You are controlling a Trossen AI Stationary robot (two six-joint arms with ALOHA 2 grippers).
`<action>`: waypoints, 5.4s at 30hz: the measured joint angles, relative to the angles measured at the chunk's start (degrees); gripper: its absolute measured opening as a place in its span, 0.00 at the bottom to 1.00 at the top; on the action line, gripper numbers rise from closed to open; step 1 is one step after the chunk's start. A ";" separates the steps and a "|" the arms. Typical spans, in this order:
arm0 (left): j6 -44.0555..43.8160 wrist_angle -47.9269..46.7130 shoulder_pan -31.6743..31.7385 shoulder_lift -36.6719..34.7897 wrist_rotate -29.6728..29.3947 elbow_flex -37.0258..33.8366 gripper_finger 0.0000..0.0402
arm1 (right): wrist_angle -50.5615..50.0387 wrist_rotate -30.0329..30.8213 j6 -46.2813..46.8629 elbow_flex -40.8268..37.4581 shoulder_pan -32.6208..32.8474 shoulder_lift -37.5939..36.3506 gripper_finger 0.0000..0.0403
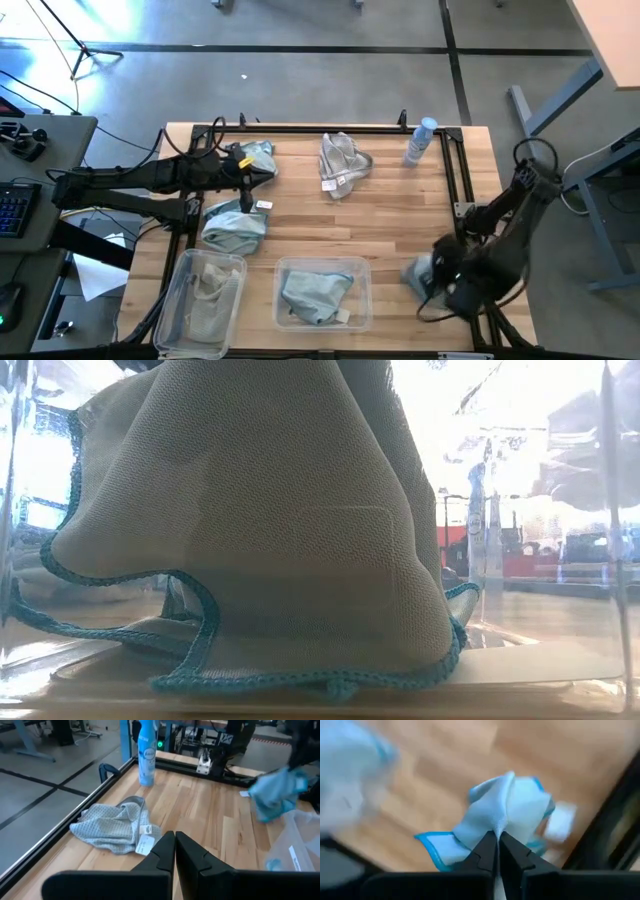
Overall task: Sort microfiber towel by color & place in baskets
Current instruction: Put the bottom right blue towel into the right transparent bin, then put the bottom left blue towel into the right transparent bin
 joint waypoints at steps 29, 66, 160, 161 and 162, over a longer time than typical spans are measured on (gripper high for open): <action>0.12 1.89 -0.02 0.00 -0.42 0.00 0.00 | 11.25 28.39 -62.89 10.91 -33.72 -8.74 0.00; 4.49 1.82 -0.02 -0.01 -5.38 0.00 0.00 | 63.70 13.64 -93.76 10.91 -19.28 -3.75 0.00; 1.43 -3.84 -0.02 6.71 -5.05 0.02 0.00 | 49.49 -22.16 -85.35 10.86 -30.44 12.45 0.31; 1.35 -3.84 -0.01 6.71 -5.05 0.02 0.00 | 50.09 -21.68 -85.84 10.86 -30.44 12.37 0.31; 0.99 -3.82 -0.02 6.71 -5.05 0.02 0.00 | 50.82 -21.29 -86.25 10.86 -30.44 12.31 0.31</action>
